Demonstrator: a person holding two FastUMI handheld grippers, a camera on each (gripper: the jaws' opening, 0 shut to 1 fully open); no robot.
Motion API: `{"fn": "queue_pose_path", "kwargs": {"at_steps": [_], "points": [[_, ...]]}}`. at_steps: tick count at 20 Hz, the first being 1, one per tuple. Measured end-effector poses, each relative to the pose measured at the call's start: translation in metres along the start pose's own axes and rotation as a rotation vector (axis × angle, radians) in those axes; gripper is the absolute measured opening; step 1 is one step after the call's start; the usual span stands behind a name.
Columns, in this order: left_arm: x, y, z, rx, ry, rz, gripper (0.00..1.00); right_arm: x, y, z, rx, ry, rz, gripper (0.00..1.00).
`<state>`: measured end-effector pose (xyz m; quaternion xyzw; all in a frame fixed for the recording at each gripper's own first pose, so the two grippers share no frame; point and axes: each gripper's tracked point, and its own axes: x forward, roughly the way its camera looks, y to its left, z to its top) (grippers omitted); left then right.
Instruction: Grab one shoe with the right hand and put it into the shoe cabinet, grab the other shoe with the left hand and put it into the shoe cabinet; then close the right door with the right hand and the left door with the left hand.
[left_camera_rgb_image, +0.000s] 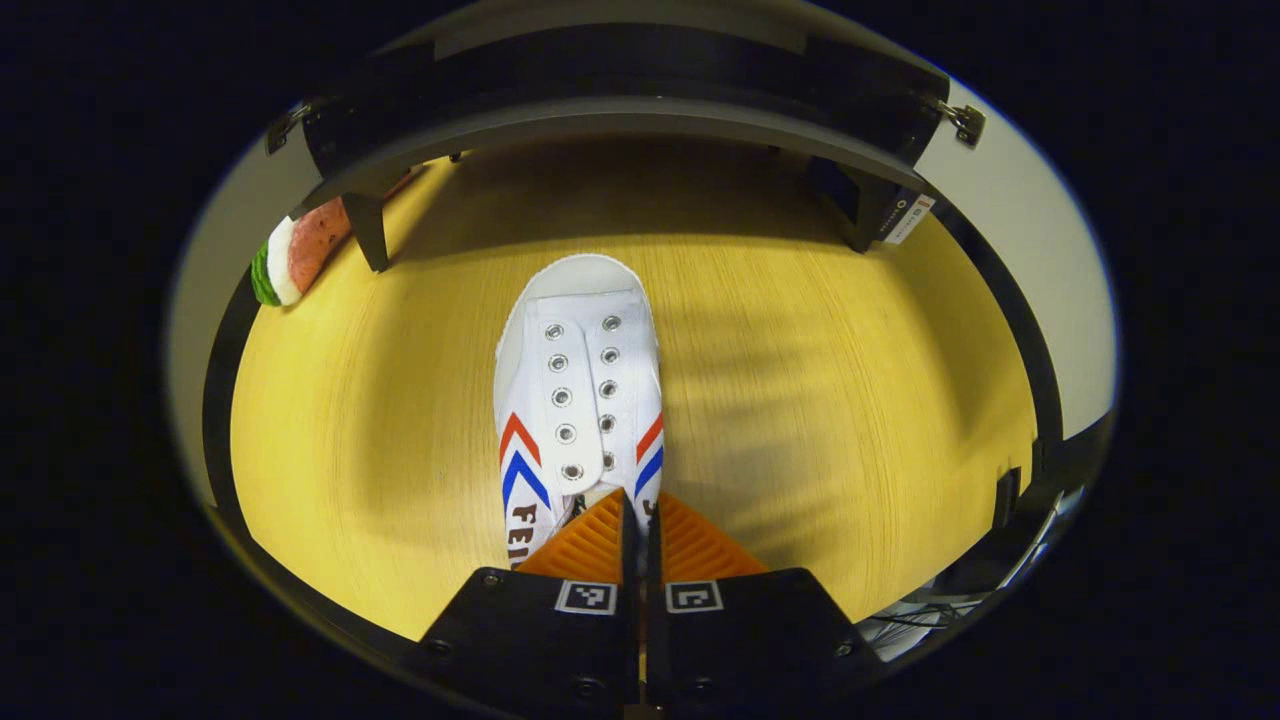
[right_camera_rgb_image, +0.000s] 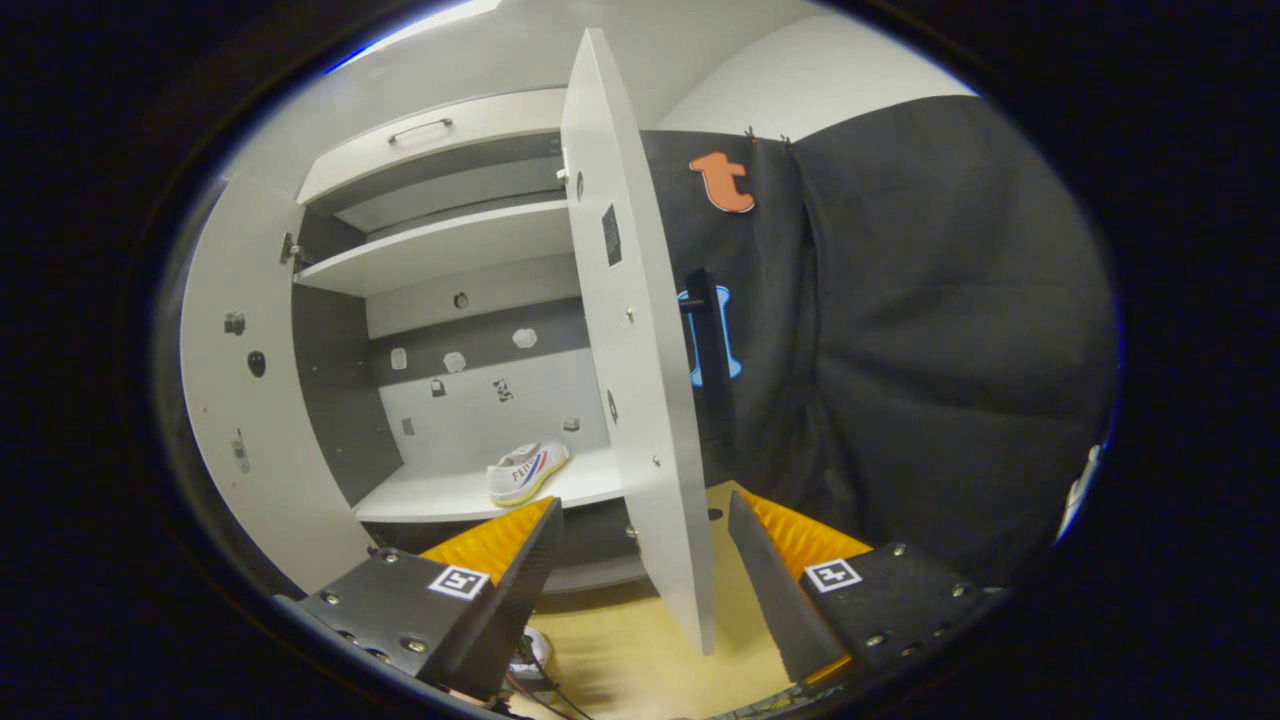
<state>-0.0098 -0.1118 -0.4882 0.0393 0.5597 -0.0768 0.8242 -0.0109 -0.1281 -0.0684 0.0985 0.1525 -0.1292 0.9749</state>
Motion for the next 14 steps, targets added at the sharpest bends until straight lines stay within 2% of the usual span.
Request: {"fn": "queue_pose_path", "kwargs": {"at_steps": [4, 7, 14], "points": [[-0.004, 0.001, 0.003, 0.085, -0.028, 0.006, 0.01, 0.002, 0.001, 0.0, 0.014, 0.001, 0.002, 0.99], [-0.015, -0.004, 0.015, 0.141, -0.106, 0.015, 0.01, 0.003, 0.004, 0.001, 0.022, -0.001, 0.007, 0.99], [-0.077, -0.005, 0.048, 0.045, -0.252, -0.005, 0.01, 0.005, 0.019, -0.003, 0.049, 0.001, 0.044, 0.99]]}}
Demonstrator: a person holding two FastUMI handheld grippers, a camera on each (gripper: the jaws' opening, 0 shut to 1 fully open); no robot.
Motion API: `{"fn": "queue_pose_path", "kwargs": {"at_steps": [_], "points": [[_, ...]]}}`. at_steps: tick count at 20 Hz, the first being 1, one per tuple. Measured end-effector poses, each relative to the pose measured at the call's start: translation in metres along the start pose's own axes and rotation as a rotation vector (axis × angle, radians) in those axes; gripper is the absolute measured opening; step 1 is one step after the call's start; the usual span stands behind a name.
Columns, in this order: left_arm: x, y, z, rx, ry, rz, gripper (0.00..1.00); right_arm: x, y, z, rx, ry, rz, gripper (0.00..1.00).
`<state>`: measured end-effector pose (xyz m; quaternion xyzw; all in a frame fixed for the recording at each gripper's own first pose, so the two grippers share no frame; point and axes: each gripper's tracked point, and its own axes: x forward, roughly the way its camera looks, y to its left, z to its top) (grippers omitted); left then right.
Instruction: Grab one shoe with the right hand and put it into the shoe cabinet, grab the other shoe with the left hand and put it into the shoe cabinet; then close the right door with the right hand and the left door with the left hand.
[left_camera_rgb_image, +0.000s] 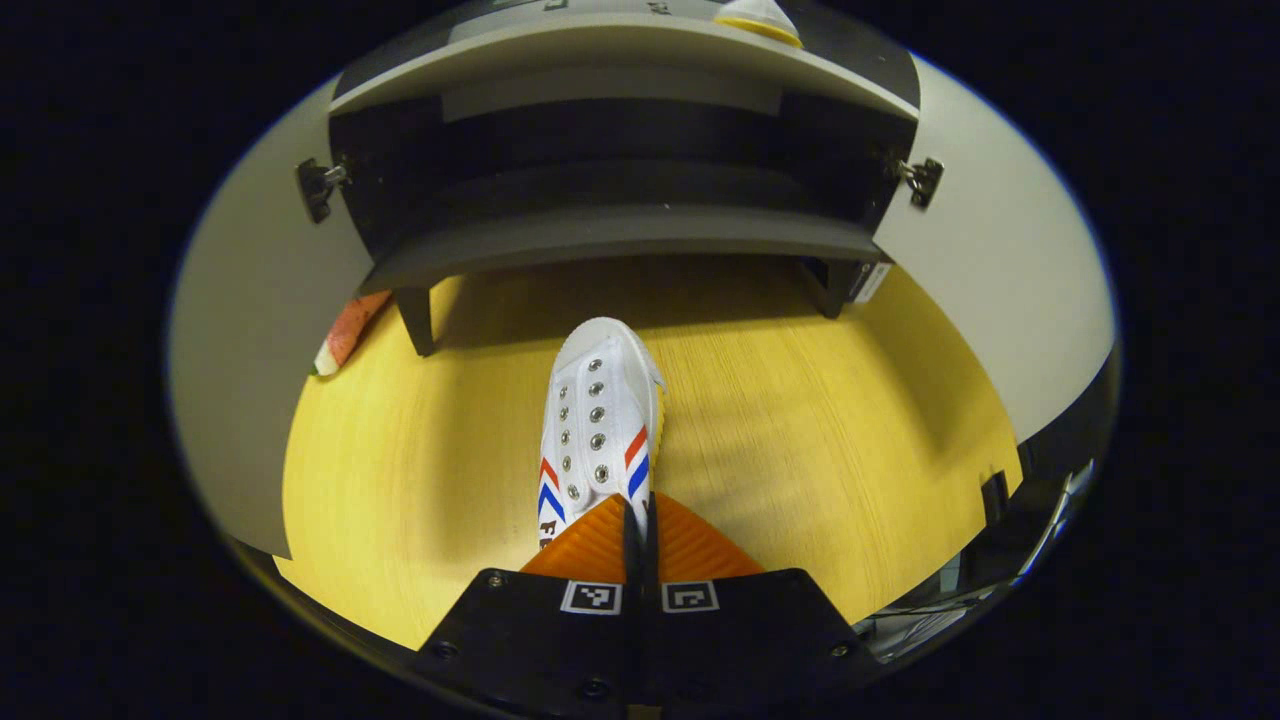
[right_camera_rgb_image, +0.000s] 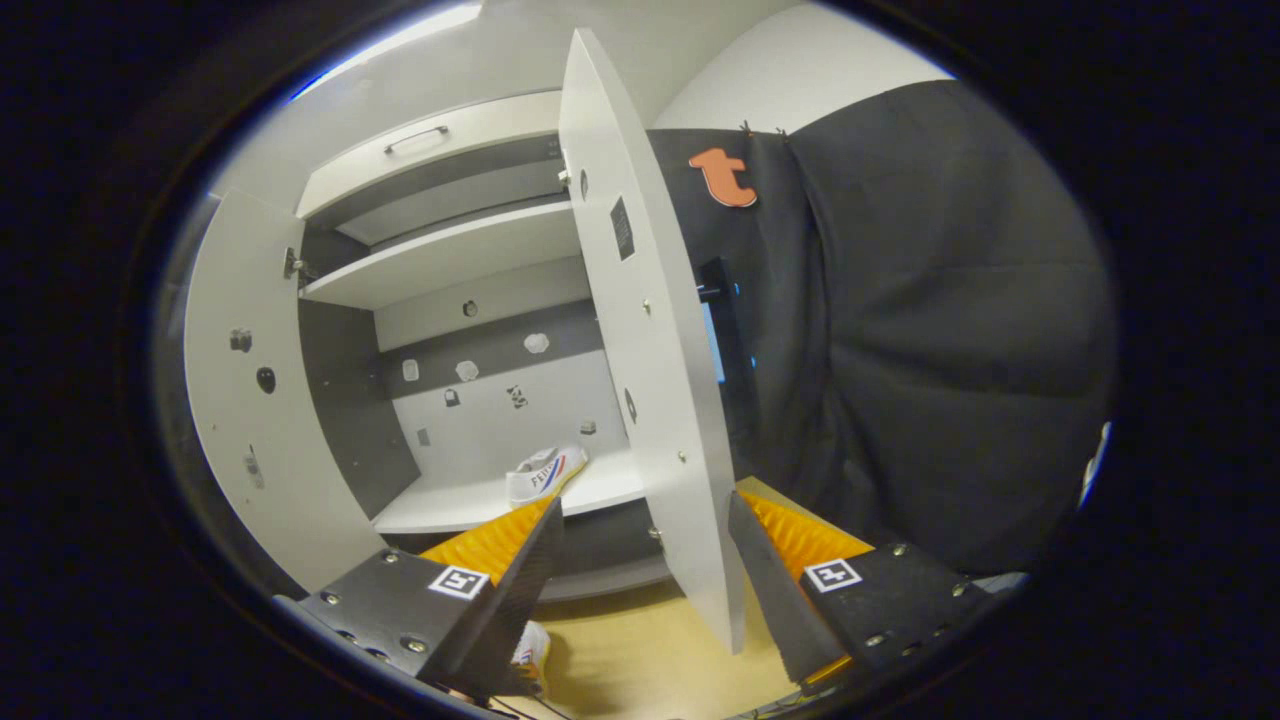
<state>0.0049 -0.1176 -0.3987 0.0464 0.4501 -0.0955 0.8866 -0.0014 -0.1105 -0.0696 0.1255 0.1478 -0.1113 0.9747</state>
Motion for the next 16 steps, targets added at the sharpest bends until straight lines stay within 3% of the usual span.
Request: {"fn": "queue_pose_path", "kwargs": {"at_steps": [9, 16], "points": [[-0.081, -0.001, 0.068, -0.04, -0.223, -0.005, 0.0, 0.0, 0.027, -0.004, 0.009, 0.001, 0.068, 0.99], [-0.163, -0.002, 0.097, -0.043, -0.438, -0.071, 0.0, -0.003, 0.04, -0.013, 0.024, 0.019, 0.101, 0.99]]}}
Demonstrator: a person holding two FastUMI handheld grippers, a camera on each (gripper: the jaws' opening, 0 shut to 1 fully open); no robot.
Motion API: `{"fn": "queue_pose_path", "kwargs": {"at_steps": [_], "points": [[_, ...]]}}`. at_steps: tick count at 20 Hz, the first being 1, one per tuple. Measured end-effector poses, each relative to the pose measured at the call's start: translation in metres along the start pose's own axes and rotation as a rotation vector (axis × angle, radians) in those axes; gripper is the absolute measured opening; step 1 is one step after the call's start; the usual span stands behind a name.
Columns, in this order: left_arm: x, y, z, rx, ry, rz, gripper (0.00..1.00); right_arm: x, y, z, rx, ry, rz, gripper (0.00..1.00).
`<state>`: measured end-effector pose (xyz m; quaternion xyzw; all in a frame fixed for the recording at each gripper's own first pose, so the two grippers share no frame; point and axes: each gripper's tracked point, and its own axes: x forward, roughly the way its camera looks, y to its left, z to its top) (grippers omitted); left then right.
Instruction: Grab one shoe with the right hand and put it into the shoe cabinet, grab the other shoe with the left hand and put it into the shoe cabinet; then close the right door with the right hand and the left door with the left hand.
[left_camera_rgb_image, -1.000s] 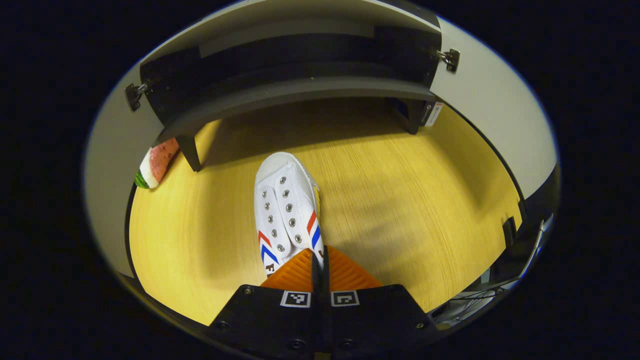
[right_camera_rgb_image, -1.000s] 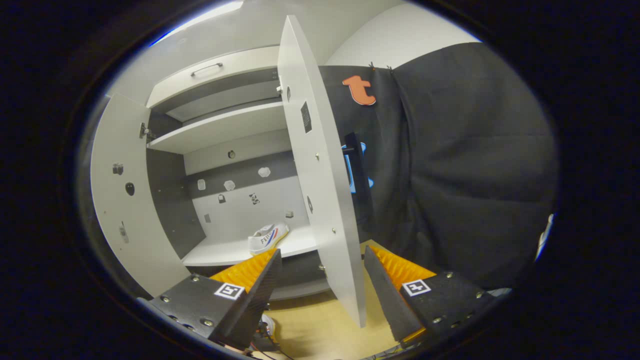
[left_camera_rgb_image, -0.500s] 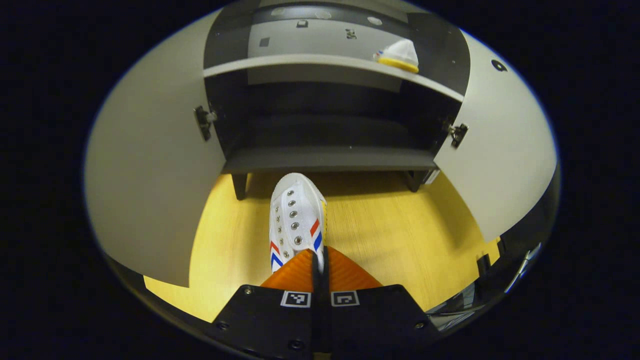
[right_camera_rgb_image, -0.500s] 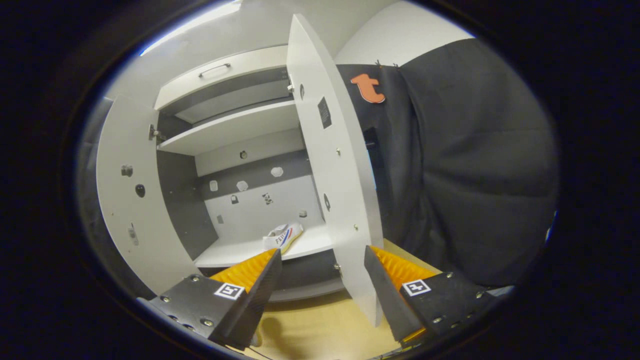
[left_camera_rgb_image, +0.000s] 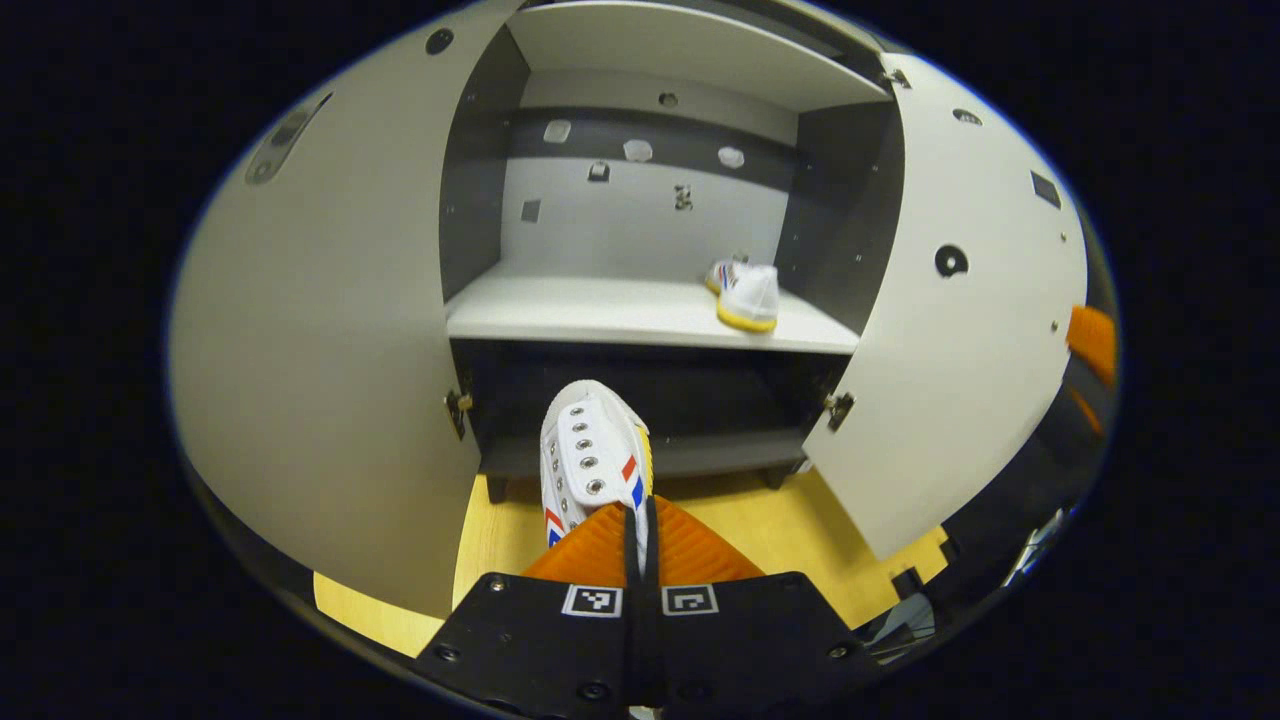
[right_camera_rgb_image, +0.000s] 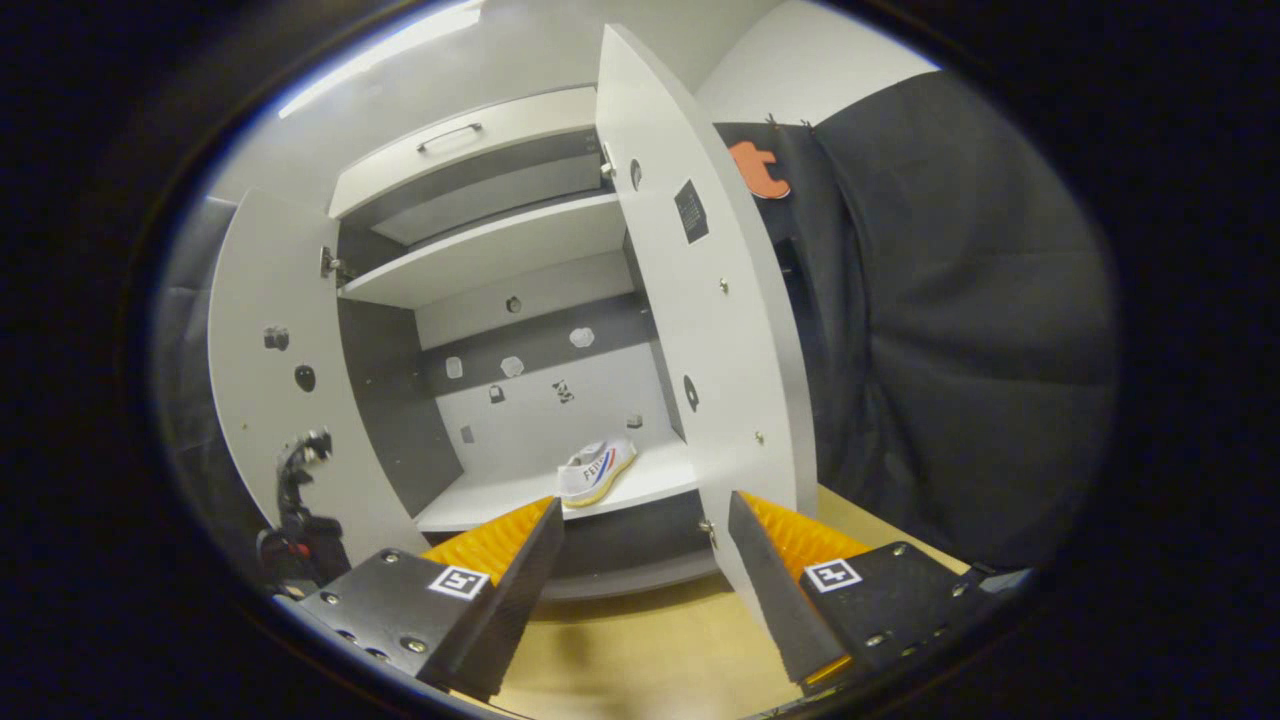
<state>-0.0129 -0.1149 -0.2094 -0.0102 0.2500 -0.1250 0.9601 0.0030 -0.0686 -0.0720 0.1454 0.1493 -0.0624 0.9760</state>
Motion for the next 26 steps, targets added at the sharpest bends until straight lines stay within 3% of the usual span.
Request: {"fn": "queue_pose_path", "kwargs": {"at_steps": [6, 12, 15, 16, 22, 26], "points": [[0.002, 0.007, -0.012, -0.034, -0.177, -0.048, 0.0, -0.008, -0.003, -0.004, 0.043, 0.004, -0.01, 0.99], [0.012, 0.006, -0.018, -0.034, -0.231, -0.001, 0.0, -0.023, -0.013, -0.005, 0.04, -0.025, -0.047, 0.99], [0.009, 0.006, -0.017, -0.022, -0.203, 0.042, 0.0, -0.028, -0.019, -0.003, 0.028, -0.034, -0.065, 0.94], [0.007, 0.006, -0.017, -0.024, -0.191, 0.052, 0.0, -0.028, -0.021, -0.003, 0.025, -0.035, -0.071, 0.99], [0.013, 0.01, -0.024, -0.033, -0.099, 0.102, 0.0, -0.03, -0.037, -0.007, 0.049, -0.029, -0.112, 0.99], [0.011, 0.007, -0.023, -0.022, -0.045, 0.095, 0.0, -0.031, -0.048, -0.009, 0.061, -0.024, -0.145, 0.99]]}}
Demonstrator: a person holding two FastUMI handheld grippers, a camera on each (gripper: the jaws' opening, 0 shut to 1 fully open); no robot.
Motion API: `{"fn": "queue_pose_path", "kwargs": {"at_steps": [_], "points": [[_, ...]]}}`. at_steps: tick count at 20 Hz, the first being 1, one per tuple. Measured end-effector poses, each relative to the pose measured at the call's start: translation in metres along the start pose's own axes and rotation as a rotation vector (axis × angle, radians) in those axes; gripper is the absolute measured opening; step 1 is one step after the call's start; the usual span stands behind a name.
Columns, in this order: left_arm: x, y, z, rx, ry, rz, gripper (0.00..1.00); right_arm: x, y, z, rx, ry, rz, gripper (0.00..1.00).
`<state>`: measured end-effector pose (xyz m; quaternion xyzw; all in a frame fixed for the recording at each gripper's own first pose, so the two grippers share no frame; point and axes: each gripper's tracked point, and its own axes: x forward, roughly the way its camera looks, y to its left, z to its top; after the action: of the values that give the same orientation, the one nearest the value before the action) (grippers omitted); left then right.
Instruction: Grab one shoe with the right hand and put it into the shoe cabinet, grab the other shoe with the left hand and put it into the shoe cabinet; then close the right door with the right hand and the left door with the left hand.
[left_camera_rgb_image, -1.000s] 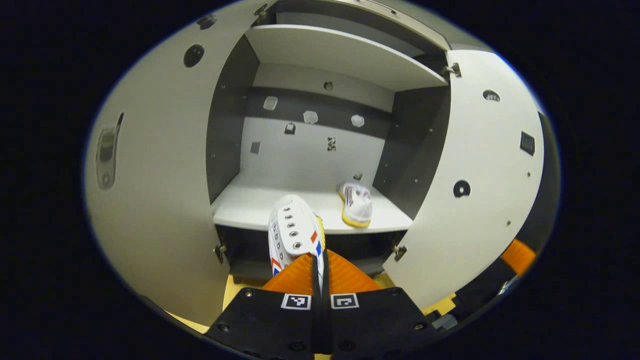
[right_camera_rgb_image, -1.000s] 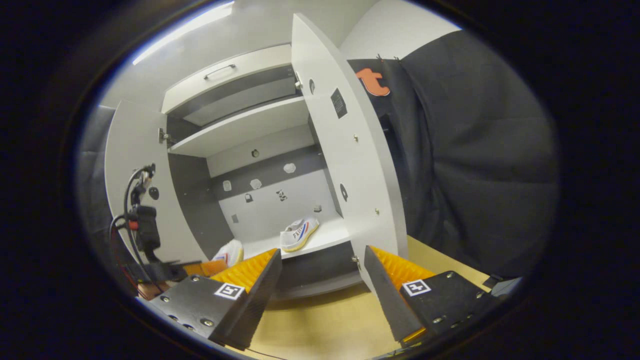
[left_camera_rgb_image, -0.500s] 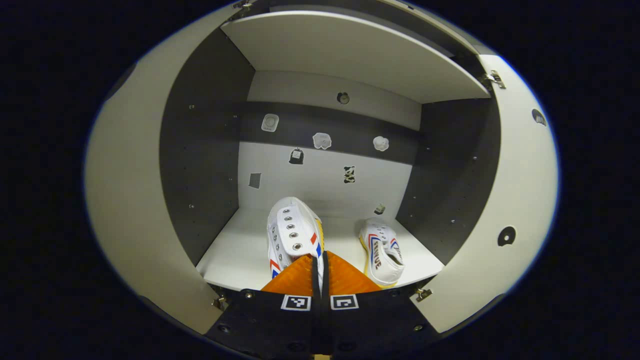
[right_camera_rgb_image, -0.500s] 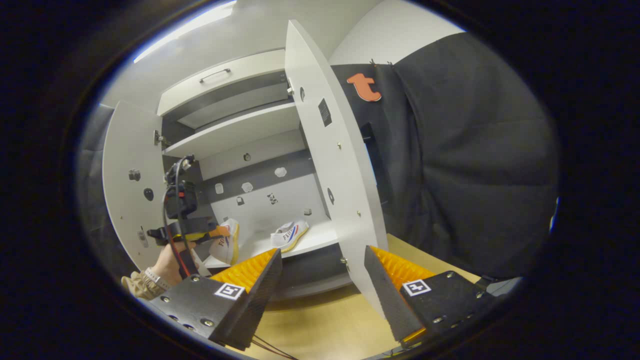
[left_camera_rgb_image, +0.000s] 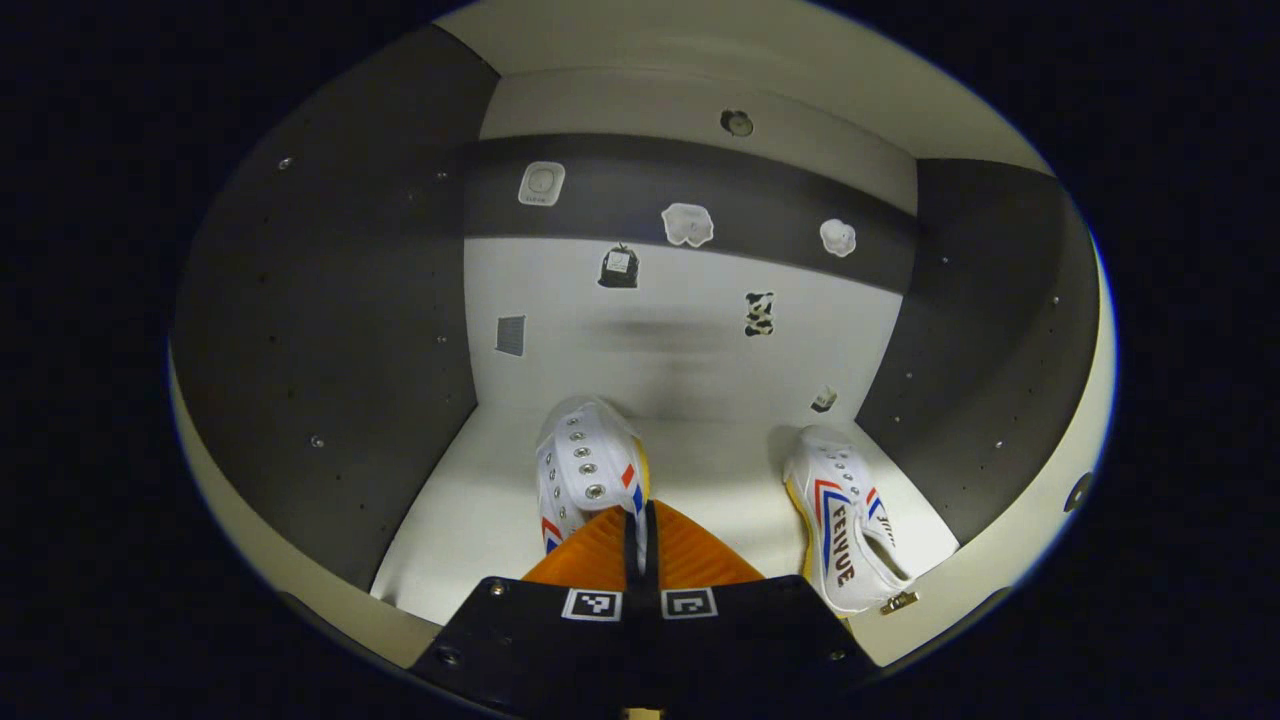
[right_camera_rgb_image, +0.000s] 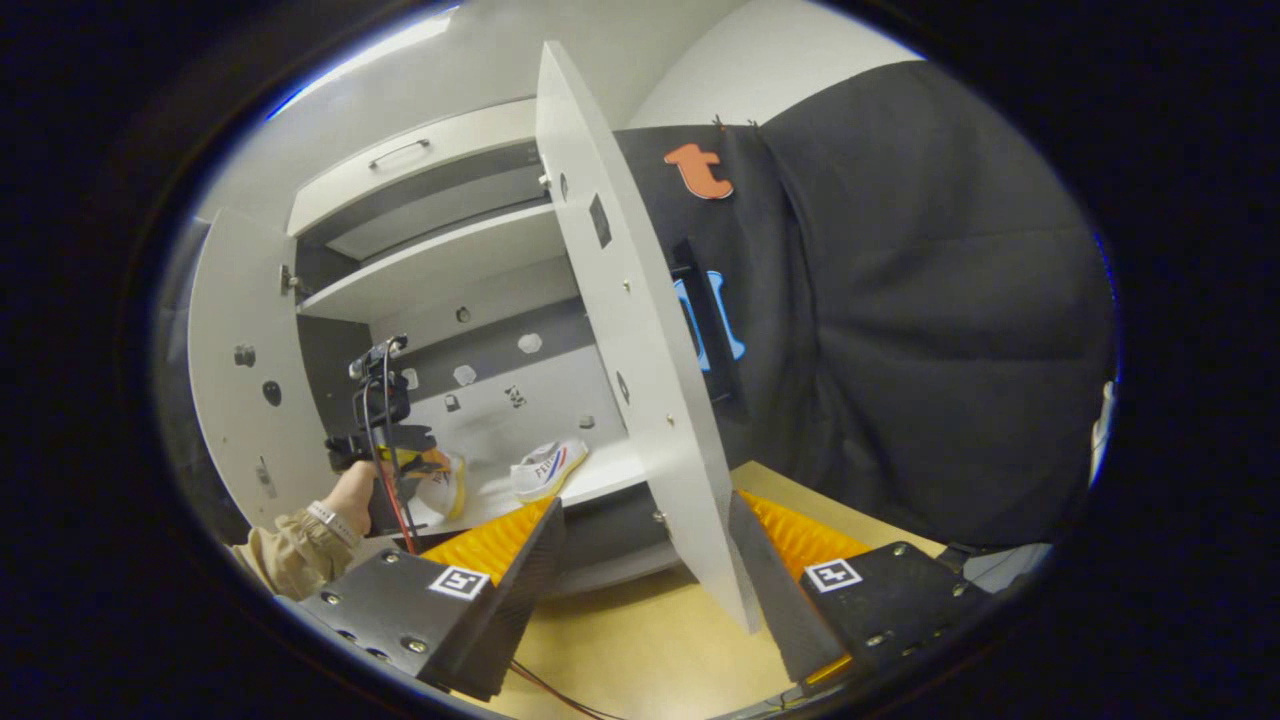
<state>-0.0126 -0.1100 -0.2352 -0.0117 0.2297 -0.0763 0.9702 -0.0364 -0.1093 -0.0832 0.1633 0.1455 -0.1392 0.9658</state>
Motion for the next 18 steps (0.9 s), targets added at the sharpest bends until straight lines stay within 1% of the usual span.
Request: {"fn": "queue_pose_path", "kwargs": {"at_steps": [1, 2, 3, 4, 6, 8, 10, 11, 12, 13, 14, 17, 18], "points": [[0.004, 0.002, 0.0, 0.006, 0.001, 0.003, 0.0, 0.001, -0.001, 0.0, 0.005, 0.003, -0.003, 0.94], [0.004, 0.001, -0.003, 0.013, 0.01, 0.004, 0.0, 0.002, -0.003, -0.001, 0.008, 0.004, -0.005, 0.99], [0.005, 0.0, -0.005, 0.012, 0.019, -0.003, 0.0, 0.002, -0.003, -0.001, 0.008, 0.003, -0.007, 0.94], [0.005, -0.001, -0.007, 0.005, 0.032, -0.014, 0.0, 0.003, -0.003, -0.002, 0.007, 0.002, -0.007, 0.99], [0.007, -0.011, -0.017, -0.012, 0.063, -0.041, 0.01, 0.004, -0.002, -0.002, -0.002, 0.004, -0.002, 0.99], [0.009, -0.015, -0.026, -0.017, 0.088, -0.051, 0.02, 0.004, -0.002, -0.005, -0.008, 0.012, 0.004, 0.99], [0.01, -0.018, -0.025, -0.018, 0.08, -0.062, 0.04, 0.006, -0.003, -0.007, -0.011, 0.02, 0.007, 0.99], [0.01, -0.02, -0.026, -0.018, 0.084, -0.067, 0.08, 0.007, -0.003, -0.008, -0.01, 0.023, 0.007, 0.99], [0.01, -0.021, -0.029, -0.021, 0.092, -0.072, 0.11, 0.007, -0.004, -0.008, -0.009, 0.026, 0.008, 0.94], [0.01, -0.023, -0.032, -0.034, 0.098, -0.078, 0.11, 0.008, -0.005, -0.008, -0.009, 0.028, 0.009, 0.94], [0.009, -0.024, -0.031, -0.045, 0.092, -0.086, 0.14, 0.008, -0.006, -0.01, -0.01, 0.029, 0.009, 0.99], [0.005, -0.023, -0.024, -0.013, 0.055, -0.086, 0.53, 0.01, -0.005, -0.011, -0.014, 0.032, 0.01, 0.99], [0.004, -0.019, -0.016, 0.009, 0.03, -0.076, 0.45, 0.01, -0.006, -0.012, -0.015, 0.03, 0.01, 0.99]]}}
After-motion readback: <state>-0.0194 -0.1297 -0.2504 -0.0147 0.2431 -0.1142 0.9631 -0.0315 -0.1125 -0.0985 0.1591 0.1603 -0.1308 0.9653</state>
